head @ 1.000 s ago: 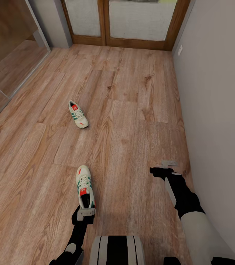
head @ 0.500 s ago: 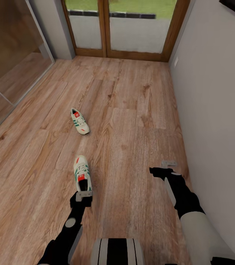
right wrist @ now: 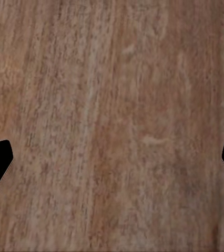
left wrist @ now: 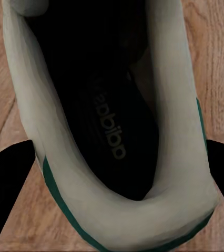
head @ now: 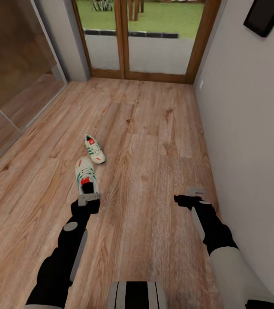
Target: Pick up the two gym shoes and the two sandals from the corridor floor and place them onto the hallstand (shoe rack) in the corridor, making sure they are on the rack and not on the floor. Arrange them so the two gym shoes are next to each other and the two sandals are next to each other.
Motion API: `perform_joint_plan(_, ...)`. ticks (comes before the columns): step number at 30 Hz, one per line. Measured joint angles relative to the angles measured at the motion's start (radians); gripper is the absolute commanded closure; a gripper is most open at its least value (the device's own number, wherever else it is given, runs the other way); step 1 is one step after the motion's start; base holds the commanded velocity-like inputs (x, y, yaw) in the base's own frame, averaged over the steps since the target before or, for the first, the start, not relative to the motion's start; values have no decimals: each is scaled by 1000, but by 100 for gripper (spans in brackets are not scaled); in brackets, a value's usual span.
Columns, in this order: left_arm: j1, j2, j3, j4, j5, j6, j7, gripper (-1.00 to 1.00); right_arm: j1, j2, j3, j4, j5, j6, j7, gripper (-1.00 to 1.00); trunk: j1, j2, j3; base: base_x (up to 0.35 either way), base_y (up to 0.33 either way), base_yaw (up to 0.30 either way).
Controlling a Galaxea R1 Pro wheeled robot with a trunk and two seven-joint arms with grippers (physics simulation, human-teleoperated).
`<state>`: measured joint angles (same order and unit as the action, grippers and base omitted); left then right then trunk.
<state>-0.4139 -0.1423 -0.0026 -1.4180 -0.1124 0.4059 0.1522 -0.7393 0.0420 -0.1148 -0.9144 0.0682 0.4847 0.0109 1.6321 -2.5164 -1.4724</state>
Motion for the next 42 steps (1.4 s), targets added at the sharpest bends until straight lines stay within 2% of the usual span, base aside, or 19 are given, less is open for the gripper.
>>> perform_joint_plan(5, 0, 0, 0, -10, 0, 39, 0, 100, 0, 1, 3, 0, 0, -3, -3, -100, -2, 1, 19, 0, 0, 0)
perform_joint_plan(10, 0, 0, 1, -6, 1, 47, 1, 100, 0, 0, 101, -67, 2, -5, -9, -100, -5, 2, 45, 0, 0, 0)
perform_joint_plan(13, 0, 0, 1, 6, 2, 48, 2, 100, 0, 1, 118, -80, 3, -6, -8, -100, -6, 3, 62, 0, 0, 0)
perform_joint_plan(26, 0, -2, -13, 38, 3, 50, -2, 100, 0, 1, 128, -86, 0, -6, -8, -100, -12, 6, 133, 0, 0, 0)
perform_joint_plan(38, 0, -2, -13, 39, 63, 50, -4, 100, 0, 1, 127, -86, 0, -6, -7, -100, -17, 9, 200, 0, 0, 0)
perform_joint_plan(42, 0, -2, -13, 39, 65, 50, -4, 100, 0, 1, 127, -86, -1, -6, -7, -100, -19, 10, 222, 0, 0, 0)
